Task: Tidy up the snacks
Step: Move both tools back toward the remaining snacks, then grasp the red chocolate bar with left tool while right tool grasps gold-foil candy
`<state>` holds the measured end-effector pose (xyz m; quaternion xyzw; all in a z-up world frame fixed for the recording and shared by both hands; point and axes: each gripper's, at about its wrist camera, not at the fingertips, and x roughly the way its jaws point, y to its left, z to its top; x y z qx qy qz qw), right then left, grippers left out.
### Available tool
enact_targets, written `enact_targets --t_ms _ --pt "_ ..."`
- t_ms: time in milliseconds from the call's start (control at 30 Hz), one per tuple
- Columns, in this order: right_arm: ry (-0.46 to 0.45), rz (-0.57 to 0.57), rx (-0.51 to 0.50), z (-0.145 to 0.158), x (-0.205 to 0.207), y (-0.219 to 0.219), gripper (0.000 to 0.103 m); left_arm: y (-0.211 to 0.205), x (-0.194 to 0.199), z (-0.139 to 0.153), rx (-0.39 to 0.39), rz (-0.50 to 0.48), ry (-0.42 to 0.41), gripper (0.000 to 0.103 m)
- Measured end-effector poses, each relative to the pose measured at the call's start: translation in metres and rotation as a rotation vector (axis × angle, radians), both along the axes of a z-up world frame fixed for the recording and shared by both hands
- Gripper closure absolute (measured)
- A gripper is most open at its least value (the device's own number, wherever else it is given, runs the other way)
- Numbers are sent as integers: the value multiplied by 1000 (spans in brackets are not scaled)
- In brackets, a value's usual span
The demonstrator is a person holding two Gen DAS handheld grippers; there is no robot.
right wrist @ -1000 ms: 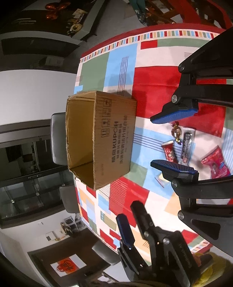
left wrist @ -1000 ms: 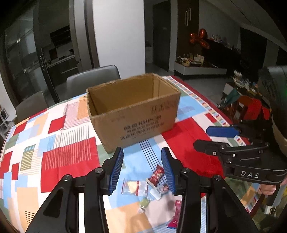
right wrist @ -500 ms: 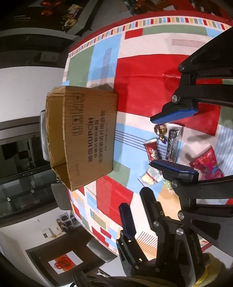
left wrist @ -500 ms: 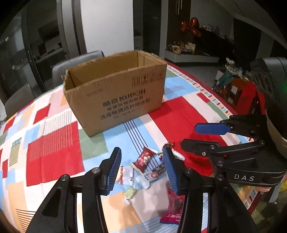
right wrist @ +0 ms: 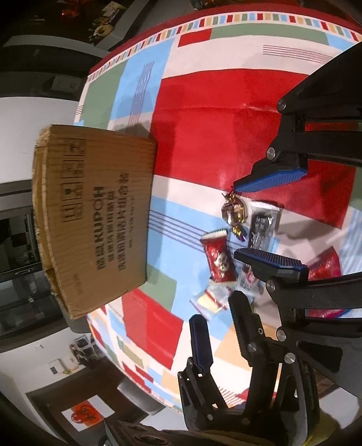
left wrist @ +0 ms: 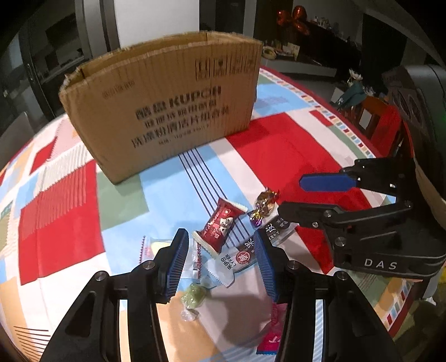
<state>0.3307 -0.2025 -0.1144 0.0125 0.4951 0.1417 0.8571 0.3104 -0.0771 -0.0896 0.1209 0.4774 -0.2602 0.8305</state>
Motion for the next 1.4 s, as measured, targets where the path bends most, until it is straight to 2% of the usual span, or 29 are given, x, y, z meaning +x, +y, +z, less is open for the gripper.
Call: enact_targets --t_ms 133,367,733,867,1067,1167,1267,1400 --pt "16 -3 -9 -8 7 -2 60 -4 8 -15 17 -9 26 55" --pt "20 18 -37 -17 15 1 60 -11 19 -32 35 -24 22 56" --pt "28 21 -44 -26 23 3 60 -15 34 -49 37 -3 48 58" --pt "41 24 -30 -30 25 4 61 -14 35 -50 33 6 45 64" --pt "38 19 -11 -32 24 5 70 -15 34 -49 17 12 52 69" --pt "32 6 -1 -32 23 4 71 -13 35 -49 1 24 60 71" --pt "29 -10 13 -31 23 3 71 -10 35 -44 -14 47 58 81" --pt "12 -25 21 -24 22 3 71 -6 34 -38 -40 70 60 81"
